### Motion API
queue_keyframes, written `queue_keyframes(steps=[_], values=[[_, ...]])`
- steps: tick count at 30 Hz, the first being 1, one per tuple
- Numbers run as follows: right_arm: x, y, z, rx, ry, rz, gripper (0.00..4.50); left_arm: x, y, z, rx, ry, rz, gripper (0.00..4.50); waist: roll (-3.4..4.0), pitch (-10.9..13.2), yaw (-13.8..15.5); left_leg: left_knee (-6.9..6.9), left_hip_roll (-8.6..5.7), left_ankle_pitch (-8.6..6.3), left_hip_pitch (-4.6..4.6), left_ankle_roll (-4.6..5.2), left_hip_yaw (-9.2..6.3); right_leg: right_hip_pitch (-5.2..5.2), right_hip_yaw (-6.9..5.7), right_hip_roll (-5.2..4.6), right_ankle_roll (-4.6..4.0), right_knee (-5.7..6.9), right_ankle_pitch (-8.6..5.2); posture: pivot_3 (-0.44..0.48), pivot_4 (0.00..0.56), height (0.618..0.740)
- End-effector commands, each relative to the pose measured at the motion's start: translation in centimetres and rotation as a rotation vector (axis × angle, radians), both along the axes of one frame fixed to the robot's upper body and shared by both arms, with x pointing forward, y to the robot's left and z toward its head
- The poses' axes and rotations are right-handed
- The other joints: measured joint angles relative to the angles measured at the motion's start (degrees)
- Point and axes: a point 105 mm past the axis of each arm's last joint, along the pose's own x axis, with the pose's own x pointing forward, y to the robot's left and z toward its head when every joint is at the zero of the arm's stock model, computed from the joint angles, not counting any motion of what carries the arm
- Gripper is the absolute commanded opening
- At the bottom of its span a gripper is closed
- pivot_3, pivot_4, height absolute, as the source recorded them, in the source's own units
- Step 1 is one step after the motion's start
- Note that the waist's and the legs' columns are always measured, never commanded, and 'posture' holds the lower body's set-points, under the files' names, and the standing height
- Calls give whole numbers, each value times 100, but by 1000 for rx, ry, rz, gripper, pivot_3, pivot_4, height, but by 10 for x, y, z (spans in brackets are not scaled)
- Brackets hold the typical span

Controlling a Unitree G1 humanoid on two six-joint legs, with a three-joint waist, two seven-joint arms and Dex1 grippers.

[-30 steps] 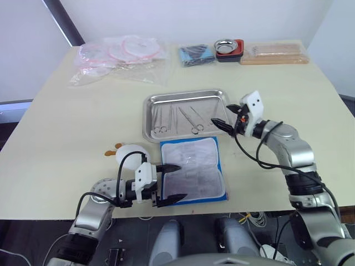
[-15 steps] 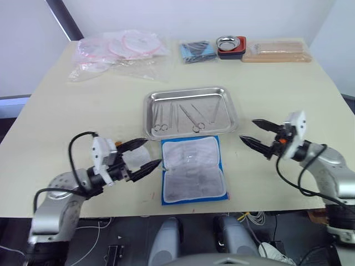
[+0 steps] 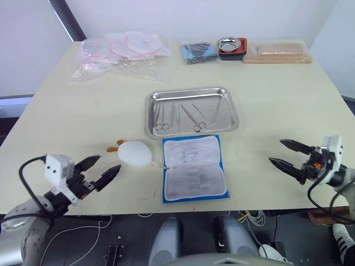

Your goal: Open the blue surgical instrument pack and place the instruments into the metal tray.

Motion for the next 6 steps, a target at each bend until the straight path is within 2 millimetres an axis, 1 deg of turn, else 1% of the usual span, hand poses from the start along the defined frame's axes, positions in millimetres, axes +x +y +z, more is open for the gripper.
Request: queue_keyframes(steps=[1, 3, 6], values=[[-3, -11, 7, -19, -40, -2, 4471, -1, 8, 5, 51, -41, 60, 4500, -2, 0, 2, 0, 0, 0, 0, 0, 1, 0, 1, 0, 0, 0, 0, 0, 150, 740], [-4, -19, 1, -25, -26, -14, 4471, -5, 6, 2, 64, -33, 61, 4500, -2, 0, 3, 2, 0, 0, 0, 0, 0, 0, 1, -1, 1, 2, 1, 0, 150, 740], [-6, -24, -8, -46, -20, -13, 4471, -10, -1, -1, 70, -26, 37, 4500, -4, -1, 4, 3, 1, 0, 3, 0, 0, 3, 0, 0, 1, 2, 2, 0, 150, 740]])
